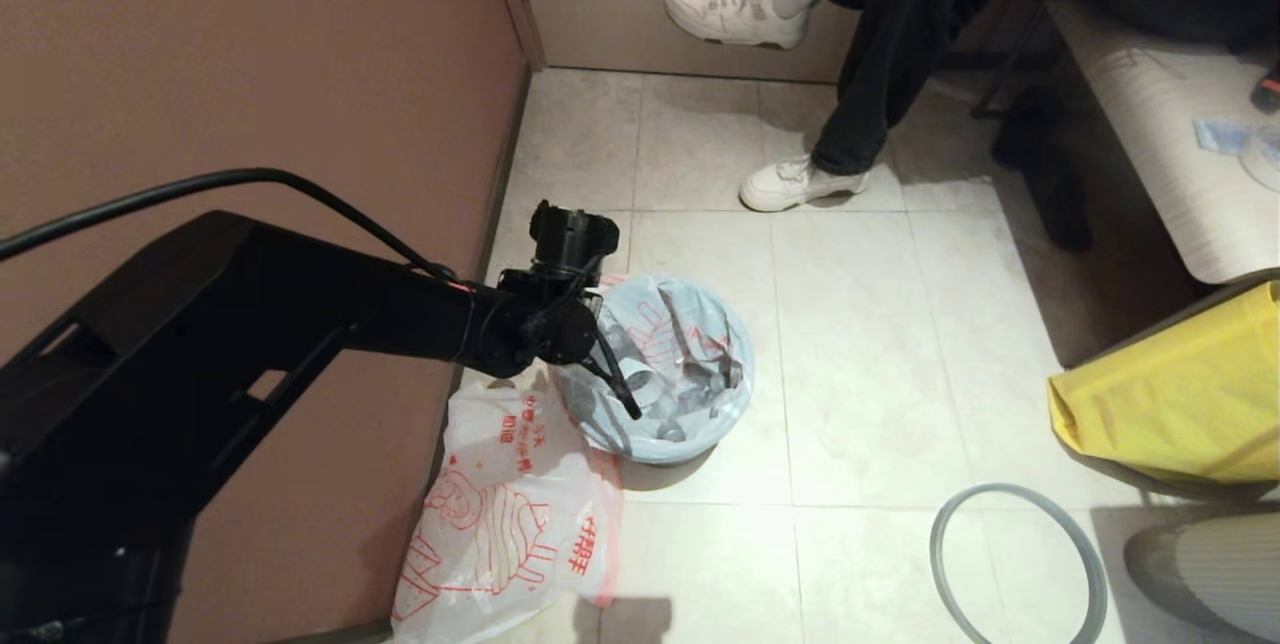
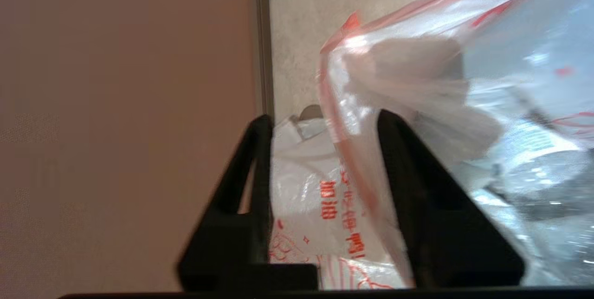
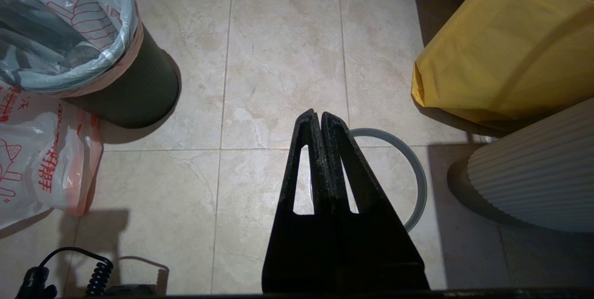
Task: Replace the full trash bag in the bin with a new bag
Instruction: Place the trash bag on the floor
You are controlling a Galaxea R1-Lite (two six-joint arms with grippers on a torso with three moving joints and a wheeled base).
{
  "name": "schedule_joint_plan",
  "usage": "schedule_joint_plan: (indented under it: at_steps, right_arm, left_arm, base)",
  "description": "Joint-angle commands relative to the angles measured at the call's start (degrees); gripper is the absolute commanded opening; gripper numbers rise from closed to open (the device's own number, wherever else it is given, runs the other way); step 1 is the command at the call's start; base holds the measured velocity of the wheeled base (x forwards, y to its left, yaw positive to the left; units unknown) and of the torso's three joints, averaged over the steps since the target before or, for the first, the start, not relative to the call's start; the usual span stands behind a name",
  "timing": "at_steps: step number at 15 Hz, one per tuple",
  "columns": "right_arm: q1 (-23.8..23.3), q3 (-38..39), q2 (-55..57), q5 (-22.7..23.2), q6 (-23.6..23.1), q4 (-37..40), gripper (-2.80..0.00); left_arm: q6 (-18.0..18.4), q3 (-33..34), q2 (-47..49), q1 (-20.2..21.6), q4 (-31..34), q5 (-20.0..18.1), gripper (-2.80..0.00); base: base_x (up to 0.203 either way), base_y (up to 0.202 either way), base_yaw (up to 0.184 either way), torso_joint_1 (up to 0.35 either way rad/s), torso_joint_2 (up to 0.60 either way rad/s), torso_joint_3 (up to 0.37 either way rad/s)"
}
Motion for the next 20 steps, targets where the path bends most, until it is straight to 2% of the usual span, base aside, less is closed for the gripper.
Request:
schedule_joint_plan:
  at_steps: [1,5,8,11,13,15,18,20]
  right_arm:
    - [0.01,0.0,0.05,0.0,0.02,-0.02,-2.8]
    - [0.01,0.0,0.05,0.0,0.02,-0.02,-2.8]
    - [0.01,0.0,0.05,0.0,0.02,-0.02,-2.8]
    - [0.01,0.0,0.05,0.0,0.02,-0.02,-2.8]
    - [0.01,0.0,0.05,0.0,0.02,-0.02,-2.8]
    - [0.01,0.0,0.05,0.0,0.02,-0.02,-2.8]
    - [0.01,0.0,0.05,0.0,0.02,-0.02,-2.8]
    - [0.01,0.0,0.05,0.0,0.02,-0.02,-2.8]
  left_arm:
    - [0.06,0.09,2.15,1.35,-0.08,0.29,0.0]
    - [-0.71,-3.62,7.86,4.59,-0.59,0.05,0.0]
    - [-5.03,-8.16,11.61,4.76,0.18,-1.54,0.0]
    - [-7.84,-12.15,16.08,5.37,0.33,-2.81,0.0]
    - [-12.37,-14.78,18.86,5.44,0.69,-3.76,0.0]
    - [-16.73,-15.35,19.75,5.47,4.01,-6.1,0.0]
    - [-28.45,-19.93,19.68,5.49,15.8,-13.34,0.0]
    - [-33.87,-23.82,19.93,5.69,22.45,-18.32,0.0]
  base:
    - [0.0,0.0,0.0,0.0,0.0,0.0]
    - [0.0,0.0,0.0,0.0,0.0,0.0]
    - [0.0,0.0,0.0,0.0,0.0,0.0]
    - [0.0,0.0,0.0,0.0,0.0,0.0]
    - [0.0,0.0,0.0,0.0,0.0,0.0]
    - [0.0,0.0,0.0,0.0,0.0,0.0]
    - [0.0,0.0,0.0,0.0,0.0,0.0]
    - [0.0,0.0,0.0,0.0,0.0,0.0]
